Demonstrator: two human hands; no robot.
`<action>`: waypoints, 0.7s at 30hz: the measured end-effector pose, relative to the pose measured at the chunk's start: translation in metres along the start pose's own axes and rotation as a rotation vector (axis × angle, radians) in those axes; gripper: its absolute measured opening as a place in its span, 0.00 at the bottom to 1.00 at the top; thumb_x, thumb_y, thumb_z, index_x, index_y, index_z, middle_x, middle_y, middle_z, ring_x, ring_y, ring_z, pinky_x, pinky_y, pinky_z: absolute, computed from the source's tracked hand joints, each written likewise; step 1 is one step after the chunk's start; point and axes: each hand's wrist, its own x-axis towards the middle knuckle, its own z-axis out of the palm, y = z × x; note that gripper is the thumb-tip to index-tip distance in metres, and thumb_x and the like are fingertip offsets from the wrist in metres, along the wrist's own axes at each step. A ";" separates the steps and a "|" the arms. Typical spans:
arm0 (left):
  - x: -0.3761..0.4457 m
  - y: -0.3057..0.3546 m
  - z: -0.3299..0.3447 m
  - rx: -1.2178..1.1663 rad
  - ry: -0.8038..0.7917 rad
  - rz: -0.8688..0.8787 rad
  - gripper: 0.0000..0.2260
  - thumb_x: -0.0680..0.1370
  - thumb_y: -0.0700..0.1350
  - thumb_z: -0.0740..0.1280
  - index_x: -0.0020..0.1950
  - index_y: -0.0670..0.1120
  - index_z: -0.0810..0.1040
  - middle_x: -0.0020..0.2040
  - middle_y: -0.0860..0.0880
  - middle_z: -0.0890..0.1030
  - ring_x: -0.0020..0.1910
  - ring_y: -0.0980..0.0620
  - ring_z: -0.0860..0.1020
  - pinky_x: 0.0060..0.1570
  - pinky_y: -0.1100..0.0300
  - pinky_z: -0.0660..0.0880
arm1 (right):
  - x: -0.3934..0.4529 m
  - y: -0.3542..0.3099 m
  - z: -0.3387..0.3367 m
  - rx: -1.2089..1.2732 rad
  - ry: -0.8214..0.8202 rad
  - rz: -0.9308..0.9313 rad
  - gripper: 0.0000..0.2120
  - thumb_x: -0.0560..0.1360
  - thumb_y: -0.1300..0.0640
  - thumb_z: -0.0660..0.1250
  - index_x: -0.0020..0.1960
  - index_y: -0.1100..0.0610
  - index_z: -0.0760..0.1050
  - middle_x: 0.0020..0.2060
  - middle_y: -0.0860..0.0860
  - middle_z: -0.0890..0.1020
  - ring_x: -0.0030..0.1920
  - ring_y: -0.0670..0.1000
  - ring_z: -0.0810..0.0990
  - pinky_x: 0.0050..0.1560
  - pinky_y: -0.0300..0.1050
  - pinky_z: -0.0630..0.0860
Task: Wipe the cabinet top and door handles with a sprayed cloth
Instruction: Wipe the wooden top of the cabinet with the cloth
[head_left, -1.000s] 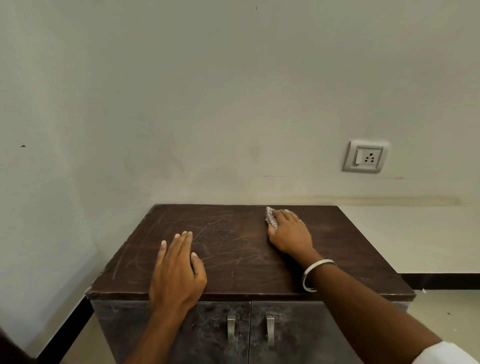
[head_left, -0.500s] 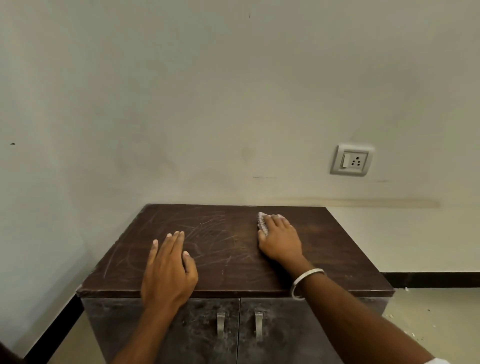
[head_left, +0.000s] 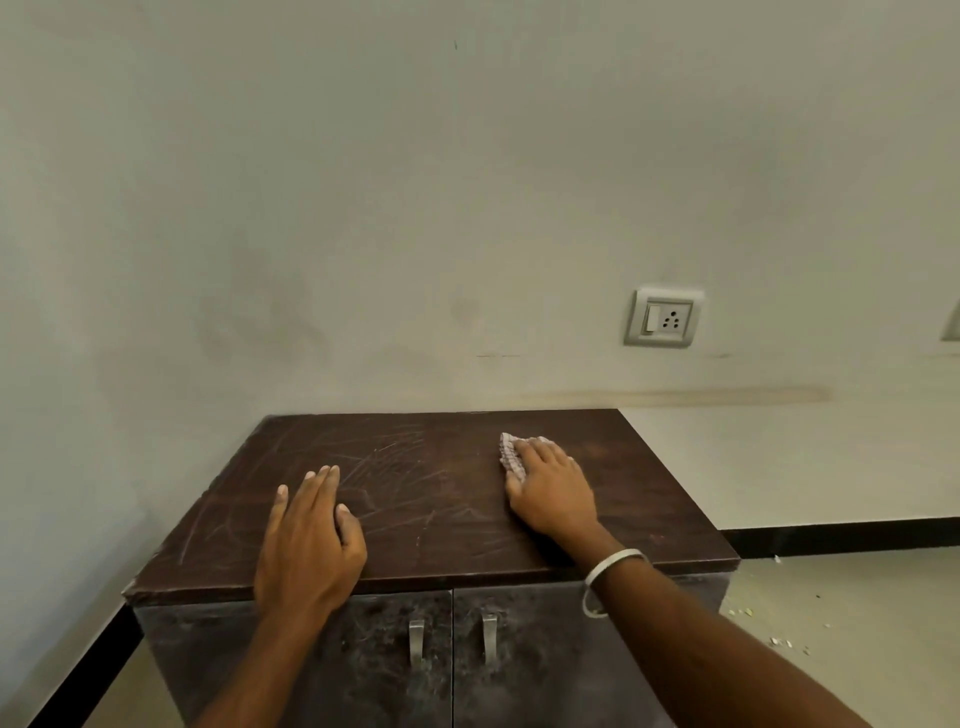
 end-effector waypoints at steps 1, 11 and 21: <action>0.000 0.000 0.000 -0.003 -0.001 -0.002 0.28 0.76 0.49 0.50 0.73 0.39 0.68 0.71 0.43 0.72 0.73 0.48 0.66 0.76 0.51 0.53 | -0.003 0.014 -0.006 -0.016 0.007 0.033 0.26 0.78 0.47 0.54 0.75 0.50 0.59 0.74 0.50 0.64 0.76 0.52 0.58 0.74 0.53 0.57; 0.000 0.002 -0.002 0.014 -0.010 -0.004 0.28 0.76 0.49 0.50 0.72 0.39 0.68 0.71 0.43 0.72 0.73 0.48 0.67 0.76 0.51 0.53 | -0.021 0.055 -0.021 -0.064 0.027 0.181 0.28 0.77 0.46 0.54 0.76 0.52 0.58 0.74 0.51 0.64 0.76 0.53 0.57 0.75 0.52 0.57; -0.001 0.004 -0.004 0.004 -0.019 -0.008 0.28 0.76 0.49 0.50 0.72 0.38 0.68 0.71 0.41 0.72 0.73 0.46 0.67 0.76 0.49 0.54 | -0.050 -0.059 0.009 0.053 0.008 -0.132 0.27 0.77 0.45 0.55 0.75 0.51 0.60 0.74 0.50 0.64 0.76 0.52 0.57 0.75 0.50 0.55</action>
